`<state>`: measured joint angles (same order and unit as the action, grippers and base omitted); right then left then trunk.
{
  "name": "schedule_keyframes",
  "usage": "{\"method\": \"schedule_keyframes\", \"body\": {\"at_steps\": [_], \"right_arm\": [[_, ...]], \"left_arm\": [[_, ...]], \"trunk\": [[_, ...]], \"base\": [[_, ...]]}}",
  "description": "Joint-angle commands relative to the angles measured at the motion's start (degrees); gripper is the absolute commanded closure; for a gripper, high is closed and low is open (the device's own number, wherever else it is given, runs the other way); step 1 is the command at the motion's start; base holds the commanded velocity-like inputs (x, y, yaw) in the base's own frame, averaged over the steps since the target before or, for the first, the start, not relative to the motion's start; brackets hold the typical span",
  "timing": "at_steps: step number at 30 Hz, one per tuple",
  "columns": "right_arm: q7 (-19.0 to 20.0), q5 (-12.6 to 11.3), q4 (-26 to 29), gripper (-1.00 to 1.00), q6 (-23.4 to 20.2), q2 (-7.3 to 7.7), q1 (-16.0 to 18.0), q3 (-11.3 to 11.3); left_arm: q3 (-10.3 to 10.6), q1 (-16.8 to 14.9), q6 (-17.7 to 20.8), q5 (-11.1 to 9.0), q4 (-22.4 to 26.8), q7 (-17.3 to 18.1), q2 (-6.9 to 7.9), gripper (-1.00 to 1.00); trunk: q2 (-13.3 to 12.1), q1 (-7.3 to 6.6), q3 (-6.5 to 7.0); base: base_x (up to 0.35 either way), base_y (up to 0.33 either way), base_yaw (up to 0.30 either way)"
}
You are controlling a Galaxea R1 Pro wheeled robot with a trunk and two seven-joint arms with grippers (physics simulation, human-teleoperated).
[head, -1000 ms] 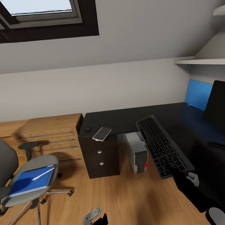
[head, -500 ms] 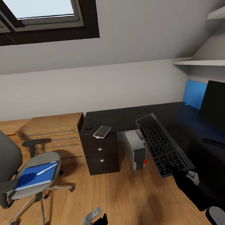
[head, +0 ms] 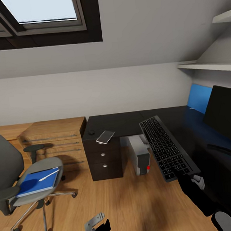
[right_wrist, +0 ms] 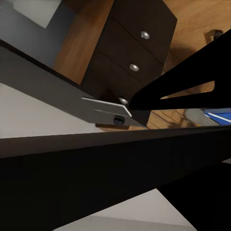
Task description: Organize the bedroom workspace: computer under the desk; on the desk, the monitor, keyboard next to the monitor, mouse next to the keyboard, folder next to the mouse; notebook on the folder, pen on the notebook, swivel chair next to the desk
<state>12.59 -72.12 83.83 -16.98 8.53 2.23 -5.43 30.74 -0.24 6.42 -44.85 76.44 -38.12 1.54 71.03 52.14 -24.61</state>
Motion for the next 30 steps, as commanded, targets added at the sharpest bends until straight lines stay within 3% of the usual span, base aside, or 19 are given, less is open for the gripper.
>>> {"method": "schedule_keyframes", "body": {"at_steps": [1,19,27,30], "right_arm": [[0.1,-0.4,0.0,1.00,-0.4,-0.01,0.0,-0.1],[0.9,-0.2,-0.1,1.00,-0.3,-0.01,0.0,-0.1],[0.3,-0.6,-1.1,1.00,-0.4,-0.09,0.0,-0.2],[0.1,-2.0,-1.8,1.00,-0.5,-0.10,0.0,-0.2]], "left_arm": [[0.1,0.0,0.2,-0.1,0.1,-0.3,0.04,-1.00],[0.2,0.0,0.1,0.0,0.0,0.2,0.04,-1.00],[0.1,0.0,0.2,0.1,0.0,0.1,0.04,-1.00],[0.1,0.0,0.2,0.1,0.0,0.1,0.04,-1.00]], "trunk": [[-0.4,-0.22,0.13],[-1.2,-0.66,0.49],[-1.2,-0.66,0.49],[-1.2,-0.66,0.49]], "base": [[0.000,0.000,0.000],[-0.001,-0.005,0.000],[-0.112,-0.255,0.000],[-0.129,-0.288,0.000]]}}
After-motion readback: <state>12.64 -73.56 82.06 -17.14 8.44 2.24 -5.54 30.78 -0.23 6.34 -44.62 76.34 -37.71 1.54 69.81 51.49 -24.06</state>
